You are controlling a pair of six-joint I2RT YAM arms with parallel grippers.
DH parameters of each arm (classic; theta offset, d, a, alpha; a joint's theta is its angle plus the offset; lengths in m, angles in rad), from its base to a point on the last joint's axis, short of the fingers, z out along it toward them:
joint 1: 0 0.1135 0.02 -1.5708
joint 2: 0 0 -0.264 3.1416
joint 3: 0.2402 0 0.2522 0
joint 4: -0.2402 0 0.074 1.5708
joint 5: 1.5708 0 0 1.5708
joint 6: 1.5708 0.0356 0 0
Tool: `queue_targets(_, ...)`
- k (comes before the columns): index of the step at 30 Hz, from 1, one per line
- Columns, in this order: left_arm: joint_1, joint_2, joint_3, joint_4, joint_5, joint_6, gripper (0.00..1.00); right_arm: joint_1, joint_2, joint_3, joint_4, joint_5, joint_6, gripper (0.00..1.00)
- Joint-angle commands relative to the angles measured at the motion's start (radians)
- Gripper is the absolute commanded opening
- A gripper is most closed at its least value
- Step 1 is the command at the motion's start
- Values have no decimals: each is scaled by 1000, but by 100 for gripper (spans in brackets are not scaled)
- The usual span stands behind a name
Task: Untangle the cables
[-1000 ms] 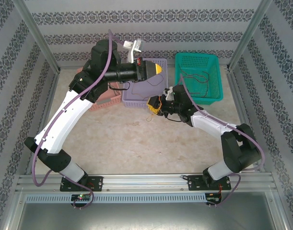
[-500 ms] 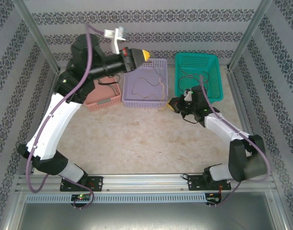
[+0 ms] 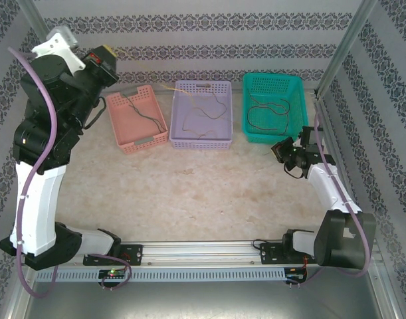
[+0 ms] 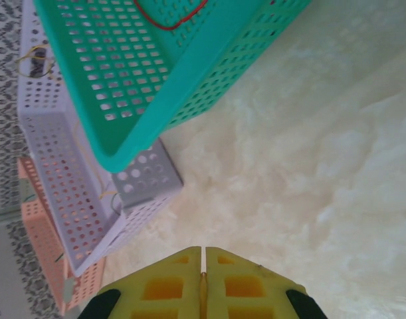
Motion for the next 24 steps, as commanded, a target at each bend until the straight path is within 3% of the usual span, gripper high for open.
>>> queue_targets(1,77,8,13,-143,-207,34,0,-23,3,61,-93,103,-67,0)
queue_targets(5,179,6,-20,-174,-256,47,0,-58,7,110,-160,188,-114,0)
queue_targets(16,342,32,-87,-206,-355,153,0,-170,24,166,-239,314,-178,0)
queue_targets(20,376,32,-133,-199,-324,172,0,-178,33,199,-227,304,-167,0)
queue_targets(24,376,39,-200,-188,-216,153,0,-125,15,249,-158,312,-150,0)
